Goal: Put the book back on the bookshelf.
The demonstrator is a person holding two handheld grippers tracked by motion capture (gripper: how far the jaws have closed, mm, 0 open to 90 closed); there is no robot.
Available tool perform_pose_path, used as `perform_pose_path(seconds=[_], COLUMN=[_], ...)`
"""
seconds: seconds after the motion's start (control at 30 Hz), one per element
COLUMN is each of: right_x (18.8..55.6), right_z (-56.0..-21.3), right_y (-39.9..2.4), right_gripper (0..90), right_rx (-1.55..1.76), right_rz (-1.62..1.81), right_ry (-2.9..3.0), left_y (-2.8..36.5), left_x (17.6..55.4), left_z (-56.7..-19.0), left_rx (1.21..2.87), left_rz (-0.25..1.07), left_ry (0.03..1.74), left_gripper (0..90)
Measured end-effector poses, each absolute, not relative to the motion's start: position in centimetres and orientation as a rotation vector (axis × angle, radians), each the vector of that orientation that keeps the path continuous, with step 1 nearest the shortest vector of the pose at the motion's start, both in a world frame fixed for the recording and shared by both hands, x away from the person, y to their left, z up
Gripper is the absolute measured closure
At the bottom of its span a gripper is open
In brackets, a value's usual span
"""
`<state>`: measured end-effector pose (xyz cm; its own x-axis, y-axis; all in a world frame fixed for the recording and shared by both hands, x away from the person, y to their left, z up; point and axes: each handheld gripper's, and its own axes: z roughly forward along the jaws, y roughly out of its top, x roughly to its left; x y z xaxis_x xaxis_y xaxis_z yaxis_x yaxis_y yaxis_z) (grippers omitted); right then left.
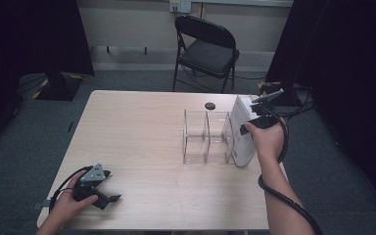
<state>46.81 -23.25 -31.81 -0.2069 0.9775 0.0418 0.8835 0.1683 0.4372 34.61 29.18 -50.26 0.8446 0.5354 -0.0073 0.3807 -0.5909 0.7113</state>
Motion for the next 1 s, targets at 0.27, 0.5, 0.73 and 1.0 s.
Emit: perform_pose_path(seconds=[0.27, 0.5, 0.73, 1.0], right_x=[46.3, 46.0, 45.3, 44.6], right_z=[-32.0, -31.7, -31.3, -31.4], right_y=[-23.6, -23.8, -24.2, -25.0], right_gripper=[35.3, 32.9, 31.4, 29.2], right_rx=[1.811, 1.809, 1.797, 1.779], right_rz=[0.51, 0.479, 0.494, 0.5], right_ry=[2.251, 2.259, 2.274, 2.268], left_y=[29.2, 29.1, 29.1, 29.1], left_x=[34.7, 34.7, 34.7, 34.7], left_z=[-50.3, -50.3, -50.3, -50.3], left_rx=[2.271, 2.271, 2.267, 2.262], left_rz=[0.264, 0.258, 0.254, 0.257], left_ry=[0.666, 0.664, 0.672, 0.665], left_gripper=[0.0, 0.0, 0.0, 0.0])
